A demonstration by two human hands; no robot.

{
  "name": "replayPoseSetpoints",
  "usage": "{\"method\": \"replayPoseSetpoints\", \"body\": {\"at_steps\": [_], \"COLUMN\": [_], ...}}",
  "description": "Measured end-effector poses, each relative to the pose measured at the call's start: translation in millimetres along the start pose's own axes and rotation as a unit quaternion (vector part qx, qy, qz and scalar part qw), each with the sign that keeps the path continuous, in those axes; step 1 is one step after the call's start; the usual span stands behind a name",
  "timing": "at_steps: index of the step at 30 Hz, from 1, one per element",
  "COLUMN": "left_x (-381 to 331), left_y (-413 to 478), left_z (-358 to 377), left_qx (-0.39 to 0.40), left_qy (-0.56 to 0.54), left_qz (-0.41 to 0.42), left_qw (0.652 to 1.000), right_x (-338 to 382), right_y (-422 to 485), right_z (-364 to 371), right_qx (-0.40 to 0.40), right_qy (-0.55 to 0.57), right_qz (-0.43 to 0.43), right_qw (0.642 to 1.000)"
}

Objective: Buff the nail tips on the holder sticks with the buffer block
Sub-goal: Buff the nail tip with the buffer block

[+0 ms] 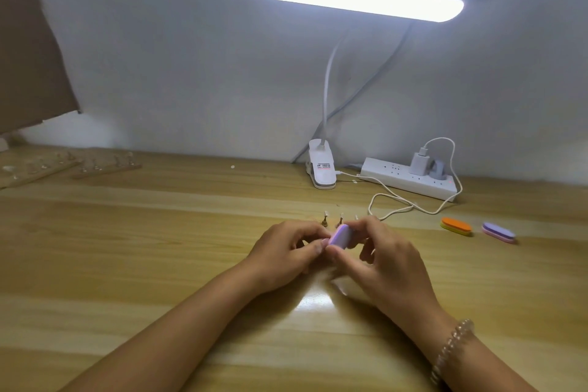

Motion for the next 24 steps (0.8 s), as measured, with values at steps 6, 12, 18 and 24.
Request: {"method": "replayPoseSetpoints", "body": {"at_steps": [6, 12, 18, 24], "left_x": [0.4, -1.9, 0.7, 0.5], "left_y": [-0.6, -1.0, 0.0, -0.4], "left_z": [-0.2, -0.2, -0.2, -1.0], "left_qx": [-0.006, -0.027, -0.032, -0.028], "left_qy": [-0.01, -0.082, -0.058, -0.049], "left_qz": [0.004, 0.016, -0.003, -0.003], "left_qw": [1.0, 0.996, 0.998, 0.998], "right_x": [-3.1, -6.3, 2.5, 8.0], "right_y": [-1.4, 2.5, 1.2, -2.7], "right_z": [2.9, -5.8, -1.3, 0.9], "right_qx": [0.037, -0.046, -0.014, 0.041], "right_qy": [0.006, 0.031, -0.015, -0.017], "right_qz": [0.005, 0.018, -0.02, -0.051], "right_qw": [0.999, 0.998, 1.0, 0.998]}}
Point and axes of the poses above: each hand's wrist, its own y-axis towards the middle knuckle, its own z-axis out of the palm, x = y × z, the point moved 3 cm from there along y, towards the middle knuckle, and after that the axes turned 8 degrees about x, right-handed, at the moved point
